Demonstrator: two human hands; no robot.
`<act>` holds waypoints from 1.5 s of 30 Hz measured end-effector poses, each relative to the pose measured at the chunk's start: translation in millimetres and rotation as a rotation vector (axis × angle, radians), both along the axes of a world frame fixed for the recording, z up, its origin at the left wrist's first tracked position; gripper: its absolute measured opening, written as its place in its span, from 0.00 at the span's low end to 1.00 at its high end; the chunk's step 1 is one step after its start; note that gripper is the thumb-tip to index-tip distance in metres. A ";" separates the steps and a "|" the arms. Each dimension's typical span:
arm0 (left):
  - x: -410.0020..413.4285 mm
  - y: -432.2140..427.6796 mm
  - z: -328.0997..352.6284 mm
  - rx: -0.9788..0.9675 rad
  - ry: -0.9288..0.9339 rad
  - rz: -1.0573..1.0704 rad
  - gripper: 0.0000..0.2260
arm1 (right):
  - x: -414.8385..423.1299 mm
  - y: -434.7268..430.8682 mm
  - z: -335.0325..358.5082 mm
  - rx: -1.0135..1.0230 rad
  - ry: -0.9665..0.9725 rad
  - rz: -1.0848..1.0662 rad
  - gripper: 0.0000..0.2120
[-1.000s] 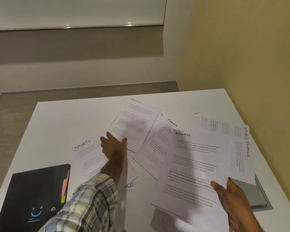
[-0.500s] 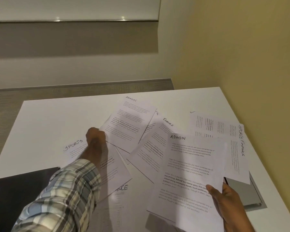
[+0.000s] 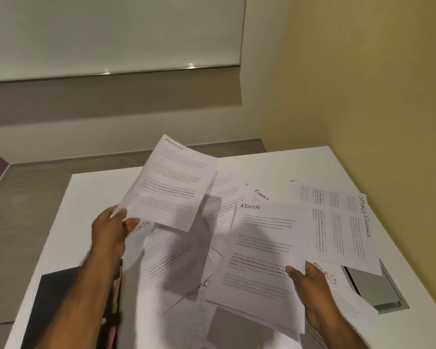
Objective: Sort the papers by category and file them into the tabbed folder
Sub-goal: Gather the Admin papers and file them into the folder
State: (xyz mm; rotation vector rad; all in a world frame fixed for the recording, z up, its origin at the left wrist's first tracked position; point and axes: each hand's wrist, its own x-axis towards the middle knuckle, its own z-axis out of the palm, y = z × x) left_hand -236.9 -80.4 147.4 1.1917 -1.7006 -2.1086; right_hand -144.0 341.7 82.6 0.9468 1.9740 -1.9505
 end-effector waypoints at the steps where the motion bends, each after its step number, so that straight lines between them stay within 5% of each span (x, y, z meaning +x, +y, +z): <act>1: 21.6 2.8 5.0 0.050 0.002 -0.009 0.08 | 3.4 -8.5 5.8 -0.005 -0.003 0.005 0.14; 13: 216.3 69.2 27.5 -0.059 -0.162 -0.432 0.03 | 61.6 -87.1 71.0 -0.193 0.044 0.097 0.11; 18: 239.3 43.2 28.8 -0.760 -0.219 -0.735 0.19 | 90.5 -101.0 85.9 -0.262 0.049 0.143 0.11; 20: 229.5 27.9 27.7 -0.612 -0.172 -0.737 0.25 | 99.6 -103.3 94.1 -0.272 0.052 0.177 0.12; 23: 210.7 26.6 31.4 0.154 -0.037 -0.898 0.21 | 109.9 -108.7 106.8 -0.294 0.067 0.259 0.13; 25: 206.9 38.8 43.4 0.434 0.034 -0.863 0.16 | 113.8 -111.1 112.4 -0.275 0.068 0.278 0.10; 29: 203.6 60.7 43.2 0.230 0.151 -0.743 0.13 | 112.3 -103.7 113.0 -0.299 0.068 0.147 0.29; 33: 211.9 74.6 45.5 0.030 0.238 -0.708 0.12 | 108.4 -101.3 117.7 -0.229 0.209 0.340 0.13; 38: 223.0 85.2 35.7 -0.096 0.206 -0.681 0.13 | 106.2 -101.2 105.4 0.060 0.266 0.382 0.12; 45: 232.2 96.4 18.6 -0.099 0.154 -0.630 0.09 | 116.5 -101.4 82.2 0.106 0.262 0.299 0.11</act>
